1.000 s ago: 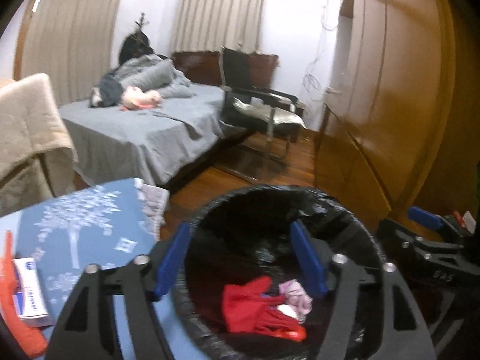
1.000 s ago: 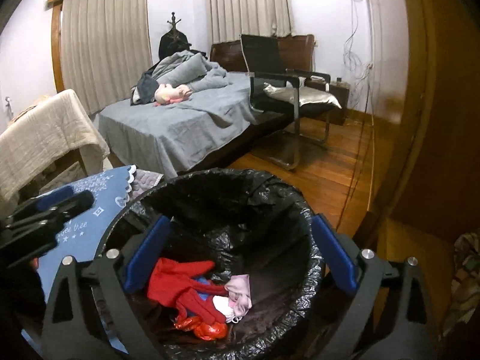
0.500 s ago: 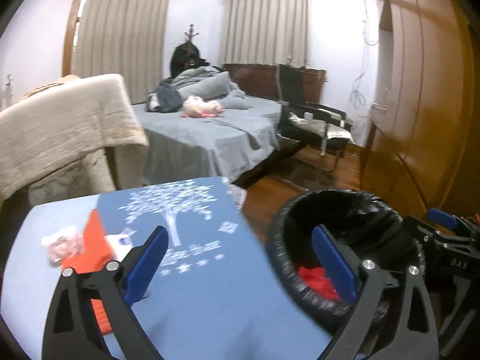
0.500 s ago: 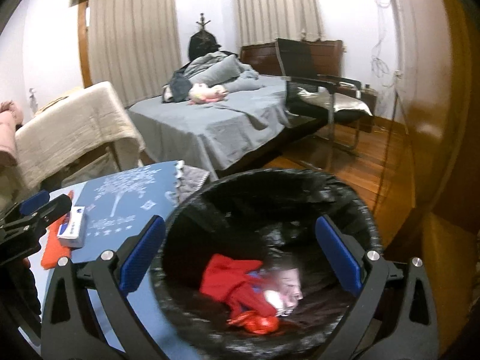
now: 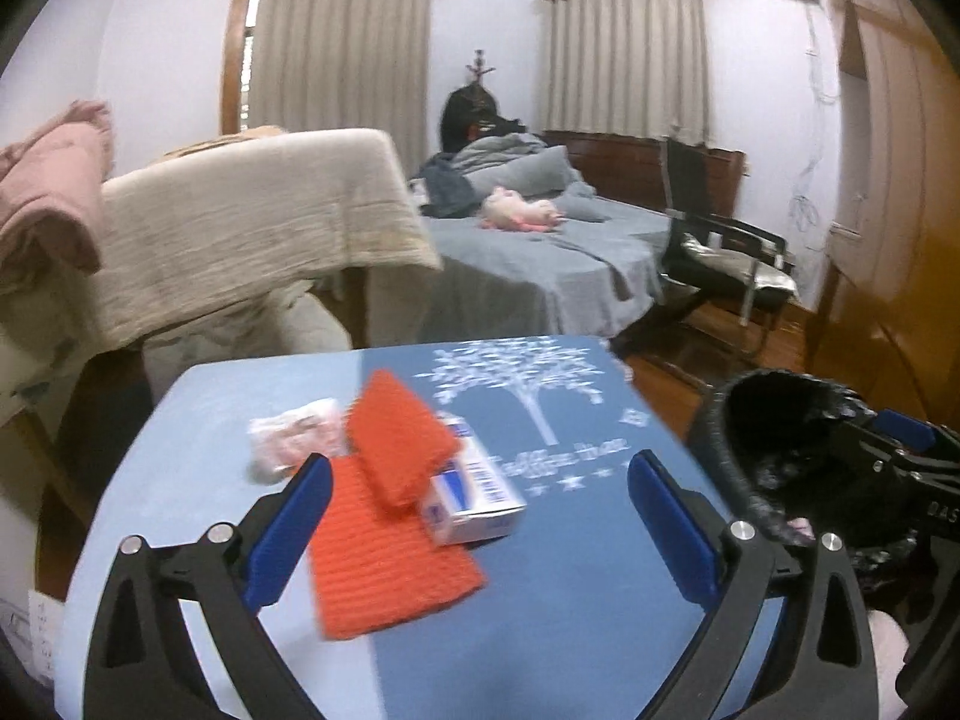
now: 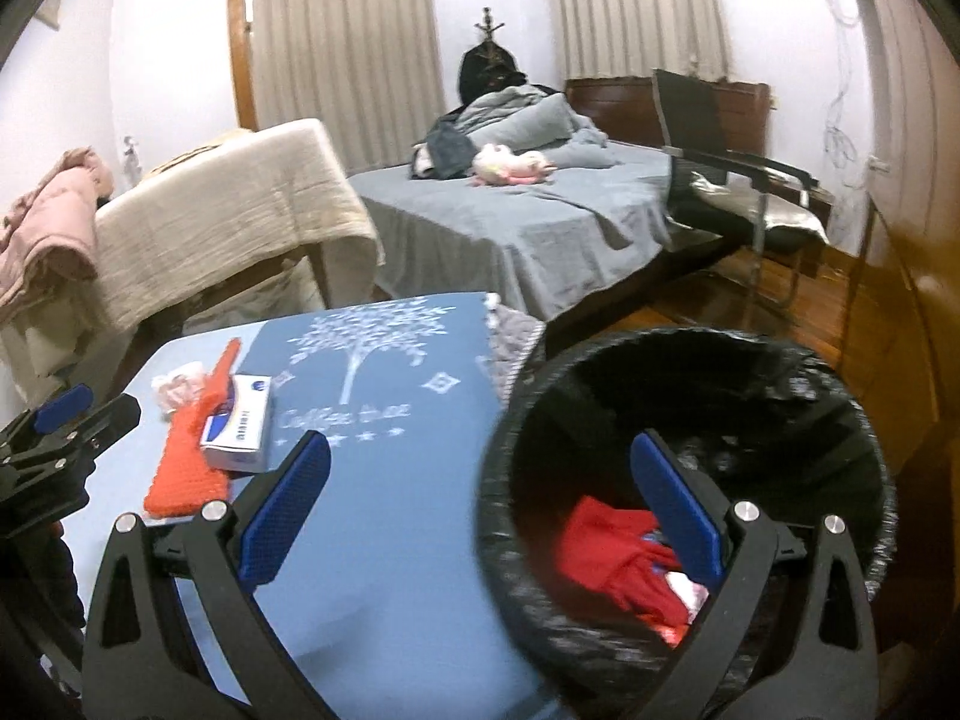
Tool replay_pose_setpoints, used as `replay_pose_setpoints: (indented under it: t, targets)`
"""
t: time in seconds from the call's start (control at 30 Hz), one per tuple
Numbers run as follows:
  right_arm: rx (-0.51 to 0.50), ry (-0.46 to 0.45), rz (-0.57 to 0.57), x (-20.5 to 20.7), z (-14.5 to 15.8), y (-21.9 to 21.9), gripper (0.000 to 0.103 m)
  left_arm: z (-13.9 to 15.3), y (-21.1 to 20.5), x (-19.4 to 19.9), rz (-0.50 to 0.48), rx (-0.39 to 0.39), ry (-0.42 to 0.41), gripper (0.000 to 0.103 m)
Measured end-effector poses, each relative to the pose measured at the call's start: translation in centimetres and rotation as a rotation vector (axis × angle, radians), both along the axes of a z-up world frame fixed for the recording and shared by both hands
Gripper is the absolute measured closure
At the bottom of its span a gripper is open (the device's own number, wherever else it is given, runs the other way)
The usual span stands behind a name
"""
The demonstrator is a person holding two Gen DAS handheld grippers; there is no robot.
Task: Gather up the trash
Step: 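Bring both grippers back over the remaining items on the table, then grasp the orange mesh sleeve with the left gripper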
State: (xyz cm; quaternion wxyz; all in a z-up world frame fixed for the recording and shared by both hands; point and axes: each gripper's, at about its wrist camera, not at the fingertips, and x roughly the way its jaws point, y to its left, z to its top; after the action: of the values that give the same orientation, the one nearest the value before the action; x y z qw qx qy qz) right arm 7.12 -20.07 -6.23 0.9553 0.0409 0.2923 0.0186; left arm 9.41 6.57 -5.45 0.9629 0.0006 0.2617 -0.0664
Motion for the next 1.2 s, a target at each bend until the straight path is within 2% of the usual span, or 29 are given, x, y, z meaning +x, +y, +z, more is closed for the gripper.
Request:
replay_pose_setpoints:
  t: [0.3, 0.57, 0.73, 0.9, 1.03, 1.2]
  targets:
    - [-0.006, 0.016, 0.075, 2.4, -1.5, 5.1, 0.005, -1.9, 4.6, 0.6, 0.109, 0.028, 0.021, 0.006]
    - [-0.013, 0.042, 0.100, 3.9, -3.3, 7.4, 0.005, -5.6, 7.0, 1.7, 0.170, 0.018, 0.105, 0.007]
    - [-0.035, 0.046, 0.118, 3.9, -3.9, 8.0, 0.005, -7.5, 7.2, 2.4, 0.150, 0.004, 0.158, 0.017]
    - [-0.043, 0.051, 0.135, 4.1, -4.3, 8.6, 0.005, -8.6, 7.0, 3.2, 0.099, -0.018, 0.221, 0.031]
    - [-0.043, 0.052, 0.143, 4.3, -4.4, 8.9, 0.005, -9.3, 7.0, 3.8, 0.084, -0.036, 0.267, 0.035]
    - [-0.048, 0.056, 0.153, 4.3, -4.6, 9.3, 0.005, -10.0, 6.5, 4.6, 0.049, -0.059, 0.320, 0.057]
